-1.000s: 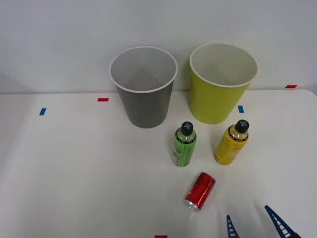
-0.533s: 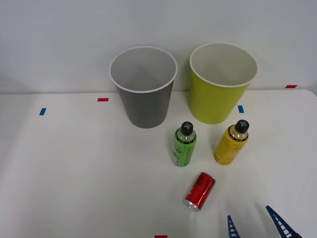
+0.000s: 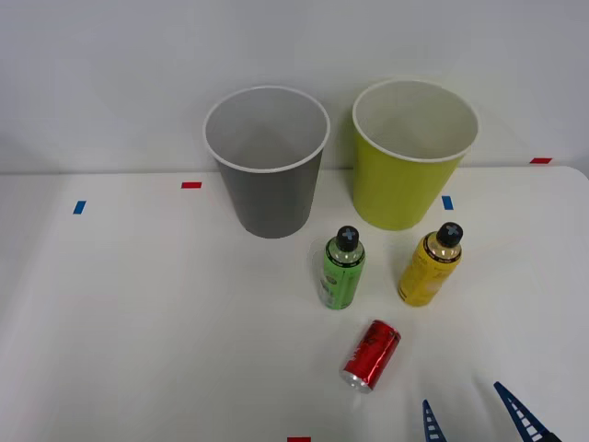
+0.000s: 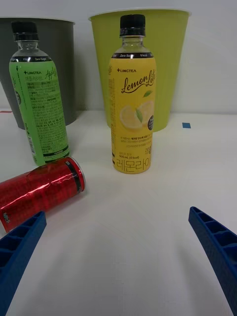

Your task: Put cans in the gray bin, plastic bottles in the light green bin

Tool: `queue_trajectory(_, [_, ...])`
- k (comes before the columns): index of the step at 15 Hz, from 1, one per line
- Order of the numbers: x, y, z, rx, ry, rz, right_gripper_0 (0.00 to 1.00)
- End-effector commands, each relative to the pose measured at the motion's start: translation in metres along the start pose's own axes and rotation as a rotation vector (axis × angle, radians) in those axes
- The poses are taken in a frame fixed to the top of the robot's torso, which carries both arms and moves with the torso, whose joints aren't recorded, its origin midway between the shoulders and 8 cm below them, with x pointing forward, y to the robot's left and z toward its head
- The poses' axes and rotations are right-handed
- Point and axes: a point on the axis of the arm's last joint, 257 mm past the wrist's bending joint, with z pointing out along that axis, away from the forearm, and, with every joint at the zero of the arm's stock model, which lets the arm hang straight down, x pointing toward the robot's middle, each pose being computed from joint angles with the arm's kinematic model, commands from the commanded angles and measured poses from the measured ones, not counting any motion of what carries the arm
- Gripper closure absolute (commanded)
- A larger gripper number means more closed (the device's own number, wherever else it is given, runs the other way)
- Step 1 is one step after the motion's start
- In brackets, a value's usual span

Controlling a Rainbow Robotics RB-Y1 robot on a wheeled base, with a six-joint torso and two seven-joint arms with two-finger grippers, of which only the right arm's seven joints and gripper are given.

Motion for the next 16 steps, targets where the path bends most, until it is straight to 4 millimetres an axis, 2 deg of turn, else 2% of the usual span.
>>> queue_trajectory(1, [0.0000,0.0000,0.0000,0.000,0.000,0.000,0.00])
queue_trajectory(16, [0.0000,0.0000,0.0000,0.000,0.000,0.000,0.00])
